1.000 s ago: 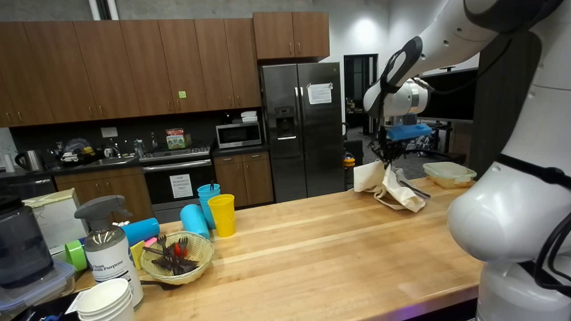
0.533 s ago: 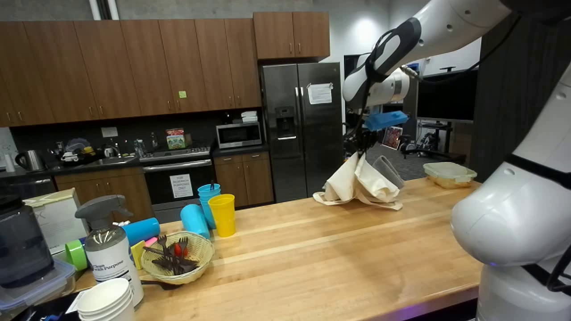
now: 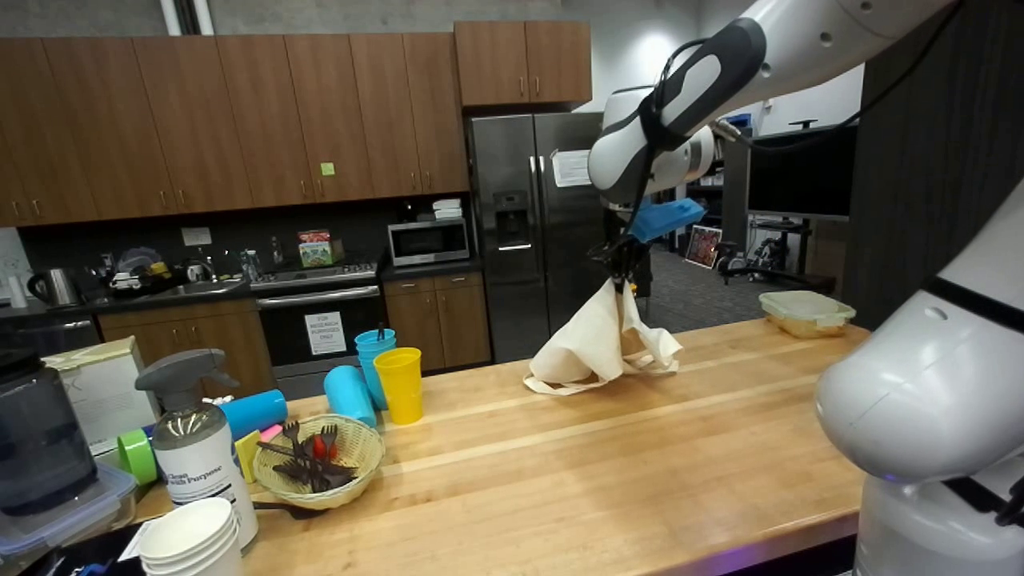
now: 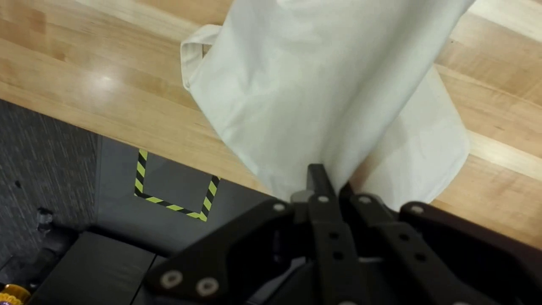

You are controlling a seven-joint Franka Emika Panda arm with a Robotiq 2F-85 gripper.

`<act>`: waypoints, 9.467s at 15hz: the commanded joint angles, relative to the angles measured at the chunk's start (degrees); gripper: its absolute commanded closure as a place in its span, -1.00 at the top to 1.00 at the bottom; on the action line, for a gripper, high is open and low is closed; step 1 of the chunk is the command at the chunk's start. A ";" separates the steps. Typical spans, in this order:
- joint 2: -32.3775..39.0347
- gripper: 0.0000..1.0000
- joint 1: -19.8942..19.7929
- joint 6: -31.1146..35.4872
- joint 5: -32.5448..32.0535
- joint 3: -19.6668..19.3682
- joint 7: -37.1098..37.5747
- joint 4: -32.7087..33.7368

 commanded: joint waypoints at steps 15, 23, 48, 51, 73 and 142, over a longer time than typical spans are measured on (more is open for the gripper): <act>-5.64 -0.98 6.28 -0.14 1.68 4.34 6.25 -11.09; -2.14 -0.98 2.46 -0.98 1.81 0.05 6.46 -11.43; -2.32 -0.93 0.09 -0.24 1.45 -1.59 6.88 -10.28; -2.32 -0.93 0.09 -0.24 1.45 -1.59 6.89 -10.28; -2.32 -0.93 0.09 -0.24 1.45 -1.59 6.88 -10.28; 5.53 -0.98 -1.50 -0.67 3.31 -5.44 5.34 -9.42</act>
